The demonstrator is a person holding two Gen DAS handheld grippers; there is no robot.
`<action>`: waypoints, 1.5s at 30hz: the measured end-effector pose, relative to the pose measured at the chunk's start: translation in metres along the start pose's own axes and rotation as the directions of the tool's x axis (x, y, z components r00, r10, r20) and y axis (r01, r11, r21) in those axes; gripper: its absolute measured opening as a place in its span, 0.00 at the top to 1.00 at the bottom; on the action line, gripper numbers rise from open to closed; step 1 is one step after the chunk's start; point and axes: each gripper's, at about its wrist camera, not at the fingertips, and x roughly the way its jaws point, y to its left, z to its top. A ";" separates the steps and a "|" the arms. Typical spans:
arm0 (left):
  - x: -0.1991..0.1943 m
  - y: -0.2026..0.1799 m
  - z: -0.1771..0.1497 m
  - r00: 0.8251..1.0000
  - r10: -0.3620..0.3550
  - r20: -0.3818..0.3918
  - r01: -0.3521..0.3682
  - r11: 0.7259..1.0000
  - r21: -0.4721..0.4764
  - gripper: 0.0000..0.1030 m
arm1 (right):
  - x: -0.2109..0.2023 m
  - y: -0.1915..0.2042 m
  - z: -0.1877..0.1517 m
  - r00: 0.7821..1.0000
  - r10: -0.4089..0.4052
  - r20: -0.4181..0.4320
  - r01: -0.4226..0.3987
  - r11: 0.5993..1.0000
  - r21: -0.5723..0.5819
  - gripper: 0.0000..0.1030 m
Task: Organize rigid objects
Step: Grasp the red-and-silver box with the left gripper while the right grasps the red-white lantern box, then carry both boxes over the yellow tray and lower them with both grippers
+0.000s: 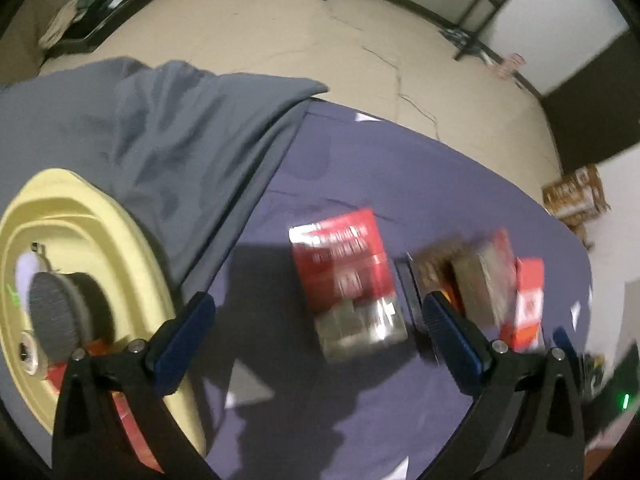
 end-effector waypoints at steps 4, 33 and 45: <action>0.027 -0.004 0.006 1.000 -0.020 -0.022 0.019 0.999 -0.036 0.00 | 0.031 0.013 -0.007 0.999 -0.041 0.004 0.041 0.996 -0.084 0.00; -0.100 0.048 -0.054 0.973 -0.206 0.101 0.208 0.978 -0.013 0.43 | -0.036 -0.011 -0.036 0.996 -0.016 0.085 0.020 0.999 -0.048 0.46; -0.210 0.211 -0.083 0.983 -0.041 0.180 0.057 0.995 -0.087 0.43 | -0.108 0.154 -0.019 0.975 0.219 0.025 -0.197 0.916 -0.348 0.46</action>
